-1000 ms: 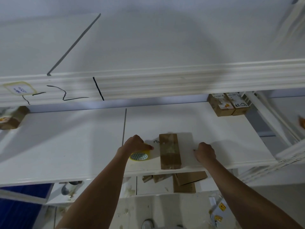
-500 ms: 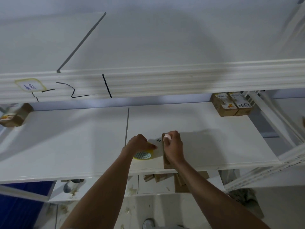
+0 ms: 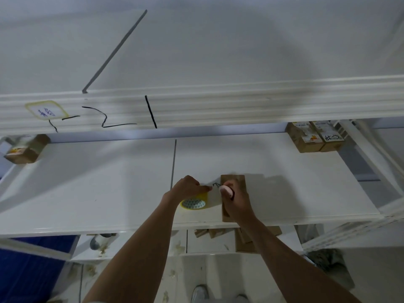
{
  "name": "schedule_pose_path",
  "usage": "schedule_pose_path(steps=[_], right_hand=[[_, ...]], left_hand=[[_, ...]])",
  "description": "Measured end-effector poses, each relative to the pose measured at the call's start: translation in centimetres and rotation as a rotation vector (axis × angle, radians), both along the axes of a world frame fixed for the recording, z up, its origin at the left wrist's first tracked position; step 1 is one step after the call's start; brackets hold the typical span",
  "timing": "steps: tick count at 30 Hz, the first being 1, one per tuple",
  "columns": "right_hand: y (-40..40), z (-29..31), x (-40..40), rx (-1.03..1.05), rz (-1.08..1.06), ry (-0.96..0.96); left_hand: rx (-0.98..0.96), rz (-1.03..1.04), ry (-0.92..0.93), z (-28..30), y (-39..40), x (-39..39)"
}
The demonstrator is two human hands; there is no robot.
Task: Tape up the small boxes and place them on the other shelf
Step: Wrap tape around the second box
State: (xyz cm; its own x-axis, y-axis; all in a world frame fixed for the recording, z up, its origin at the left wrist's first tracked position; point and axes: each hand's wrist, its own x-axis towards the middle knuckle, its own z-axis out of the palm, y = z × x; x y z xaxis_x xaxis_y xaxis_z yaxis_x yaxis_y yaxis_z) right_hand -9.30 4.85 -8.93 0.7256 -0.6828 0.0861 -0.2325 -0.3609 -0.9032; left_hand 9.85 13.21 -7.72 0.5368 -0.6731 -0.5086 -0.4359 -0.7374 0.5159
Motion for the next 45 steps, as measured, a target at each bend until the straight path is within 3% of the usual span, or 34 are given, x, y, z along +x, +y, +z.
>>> schedule_pose_path(steps=[45], right_hand=[[-0.3, -1.4, 0.6, 0.042, 0.113, -0.054]], left_hand=[[-0.042, 0.064, 0.042, 0.5, 0.1, -0.5]])
